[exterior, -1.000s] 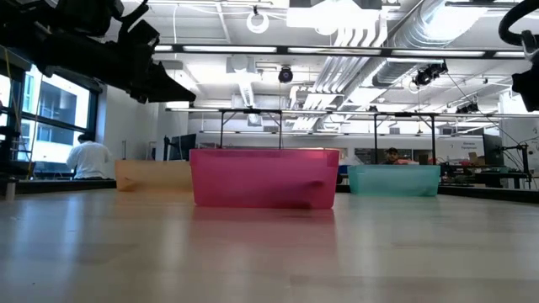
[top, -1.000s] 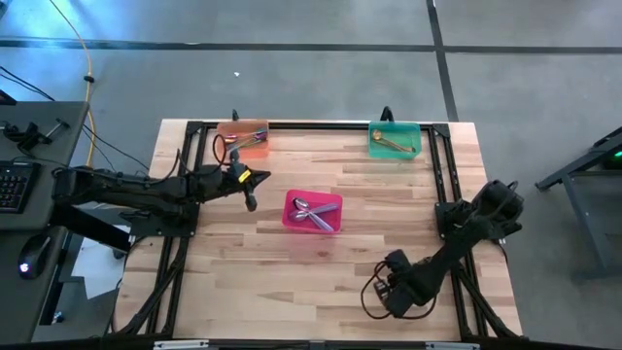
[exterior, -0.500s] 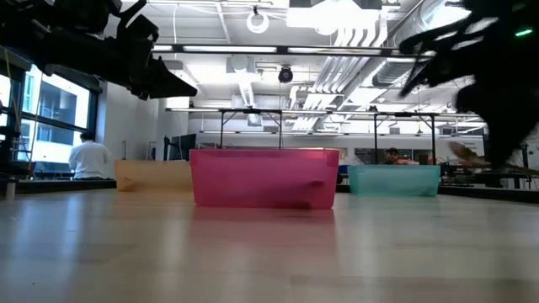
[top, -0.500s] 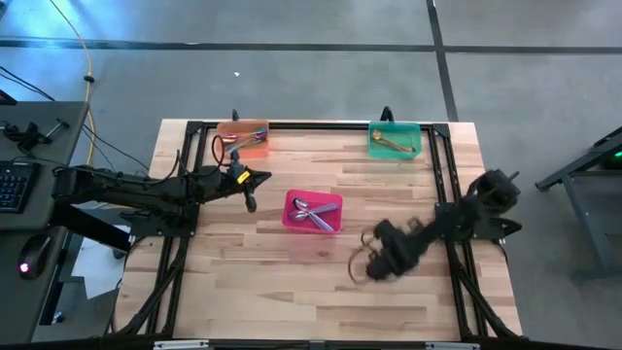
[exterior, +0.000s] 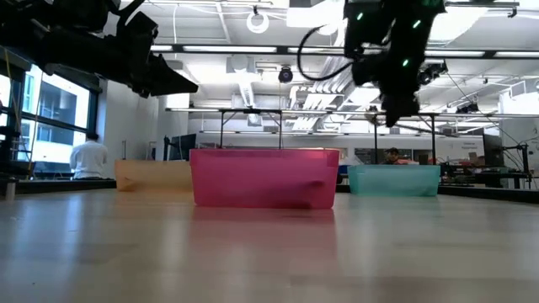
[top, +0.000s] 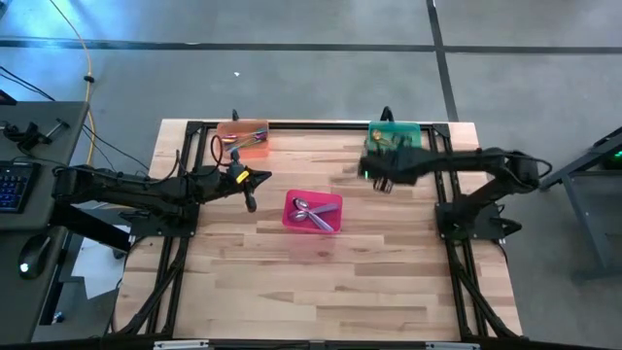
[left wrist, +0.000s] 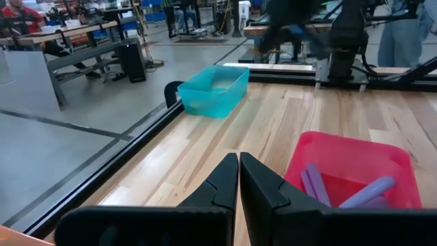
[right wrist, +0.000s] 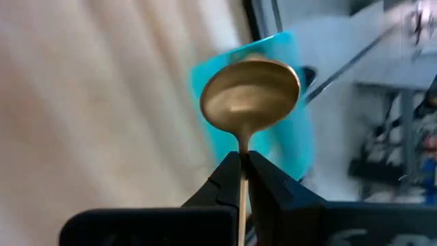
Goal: Sort silverware by color (type)
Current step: Put the gold spoon into the green bin
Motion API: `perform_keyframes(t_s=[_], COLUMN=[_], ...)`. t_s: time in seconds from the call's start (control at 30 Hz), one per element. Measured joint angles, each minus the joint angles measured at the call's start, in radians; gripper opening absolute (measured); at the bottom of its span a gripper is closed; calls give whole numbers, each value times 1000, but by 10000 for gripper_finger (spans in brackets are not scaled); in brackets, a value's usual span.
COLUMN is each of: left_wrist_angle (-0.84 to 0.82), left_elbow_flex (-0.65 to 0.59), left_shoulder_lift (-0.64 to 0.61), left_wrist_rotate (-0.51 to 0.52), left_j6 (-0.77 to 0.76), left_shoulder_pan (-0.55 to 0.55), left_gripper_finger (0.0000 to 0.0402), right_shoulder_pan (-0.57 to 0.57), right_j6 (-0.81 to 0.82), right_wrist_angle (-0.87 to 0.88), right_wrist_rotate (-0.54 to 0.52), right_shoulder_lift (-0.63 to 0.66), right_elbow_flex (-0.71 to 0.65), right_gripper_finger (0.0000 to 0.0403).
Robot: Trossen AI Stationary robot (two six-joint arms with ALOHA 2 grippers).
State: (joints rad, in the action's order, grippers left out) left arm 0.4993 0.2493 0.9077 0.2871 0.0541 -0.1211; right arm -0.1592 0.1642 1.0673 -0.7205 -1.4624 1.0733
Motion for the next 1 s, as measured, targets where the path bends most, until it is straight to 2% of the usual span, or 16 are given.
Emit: perform_keyframes(t_s=[0.07,0.17,0.33,0.53,0.67,0.77,1.0], left_wrist_angle=[1,1,1,7,31,30,28], left_elbow_flex=[0,0,0,0,0,0,0], left_shoulder_lift=[0,0,0,0,0,0,0], left_wrist_rotate=[0,0,1,1,1,0,0], left_j6=[-7,-18,-24,-27,-26,-26,-23], left_shoulder_pan=[0,0,0,0,0,0,0], left_gripper_finger=[5,5,5,5,5,5,5], right_shoulder_pan=[-110,-255,-444,-579,-630,-654,-661], right_j6=[-218,-458,-680,-816,-832,-811,-793], right_wrist_angle=[-121,-300,-515,-605,-637,-666,-714], right_wrist_rotate=[28,68,220,313,363,405,409], right_shoulder_lift=[2,-2,-5,-24,-64,-111,-184], right_elbow_flex=[-18,-41,-69,-125,-141,-142,-142], right_gripper_finger=[0,0,0,0,0,0,1])
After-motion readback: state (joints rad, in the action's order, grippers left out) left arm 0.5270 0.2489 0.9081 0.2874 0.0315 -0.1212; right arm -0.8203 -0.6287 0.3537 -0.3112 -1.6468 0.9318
